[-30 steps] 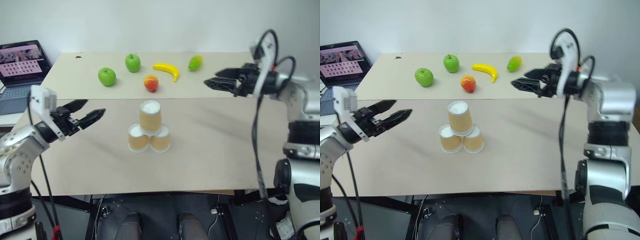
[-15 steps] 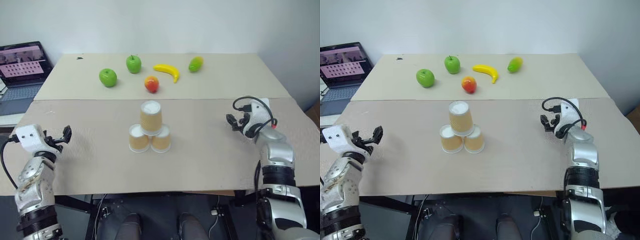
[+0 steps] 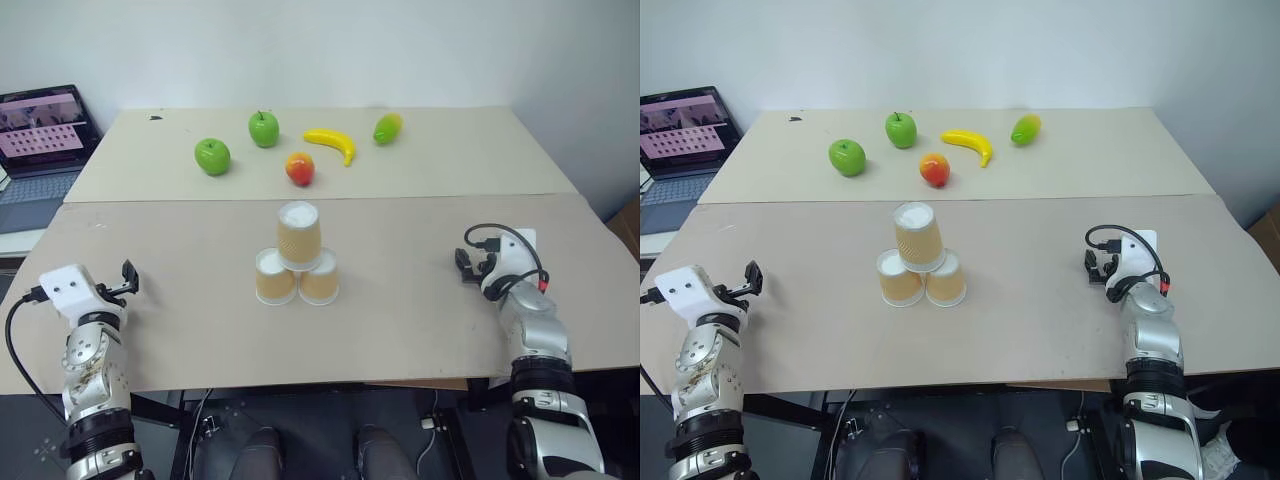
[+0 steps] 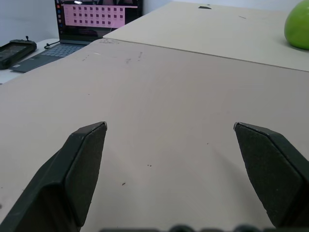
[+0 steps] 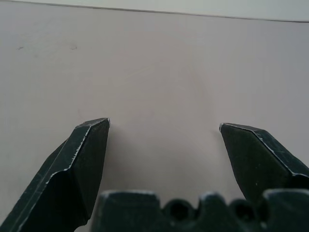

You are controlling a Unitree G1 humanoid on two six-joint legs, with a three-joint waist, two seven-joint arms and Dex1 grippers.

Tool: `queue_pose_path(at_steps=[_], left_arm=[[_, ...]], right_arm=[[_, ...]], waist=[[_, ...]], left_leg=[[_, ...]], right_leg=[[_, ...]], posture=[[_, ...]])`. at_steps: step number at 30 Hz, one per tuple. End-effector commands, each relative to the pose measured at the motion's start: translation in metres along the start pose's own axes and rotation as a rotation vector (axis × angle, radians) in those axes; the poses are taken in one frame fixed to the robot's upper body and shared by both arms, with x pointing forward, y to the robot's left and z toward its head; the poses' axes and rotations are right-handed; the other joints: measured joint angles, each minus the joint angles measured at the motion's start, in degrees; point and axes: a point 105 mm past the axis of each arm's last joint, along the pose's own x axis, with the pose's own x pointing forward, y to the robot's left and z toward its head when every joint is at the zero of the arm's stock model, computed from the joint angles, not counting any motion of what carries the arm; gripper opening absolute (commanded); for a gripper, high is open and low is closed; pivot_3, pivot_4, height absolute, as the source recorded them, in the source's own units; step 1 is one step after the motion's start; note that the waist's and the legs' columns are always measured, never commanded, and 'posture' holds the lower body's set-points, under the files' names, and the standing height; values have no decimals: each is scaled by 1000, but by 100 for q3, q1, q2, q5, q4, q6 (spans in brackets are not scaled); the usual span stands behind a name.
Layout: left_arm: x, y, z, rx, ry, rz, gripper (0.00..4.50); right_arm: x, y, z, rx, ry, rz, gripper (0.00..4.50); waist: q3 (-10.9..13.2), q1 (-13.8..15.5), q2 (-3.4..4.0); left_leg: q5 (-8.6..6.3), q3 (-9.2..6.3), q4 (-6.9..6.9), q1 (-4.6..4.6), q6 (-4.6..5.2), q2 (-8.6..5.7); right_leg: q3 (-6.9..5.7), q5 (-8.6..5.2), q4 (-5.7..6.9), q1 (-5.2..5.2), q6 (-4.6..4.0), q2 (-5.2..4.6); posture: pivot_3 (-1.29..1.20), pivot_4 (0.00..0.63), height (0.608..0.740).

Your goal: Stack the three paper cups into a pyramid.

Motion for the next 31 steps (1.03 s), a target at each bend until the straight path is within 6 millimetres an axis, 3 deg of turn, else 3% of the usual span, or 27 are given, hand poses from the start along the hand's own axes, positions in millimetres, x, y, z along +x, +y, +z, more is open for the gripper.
queue_pose_path(at_steps=[1,16,31], left_arm=[[2,6,16,32,-68,6,4500],[5,1,3,5,-42,-5,4500],[12,-8,18,-57,-87,-48,4500]], right_arm=[[-7,-15,18,19,-77,-35,4285],[-19,-27,16,27,-82,-70,4285],[-16,-25,16,52,-74,-61,4285]], waist=[[0,2,0],[0,3,0],[-1,-8,0]], left_leg=[[0,0,0,0,0,0],[0,0,0,2,0,0],[0,0,0,3,0,0]], right_leg=[[0,0,0,0,0,0],[0,0,-1,2,0,-1],[0,0,-1,3,0,1]], posture=[[0,150,732],[0,150,732],[0,150,732]])
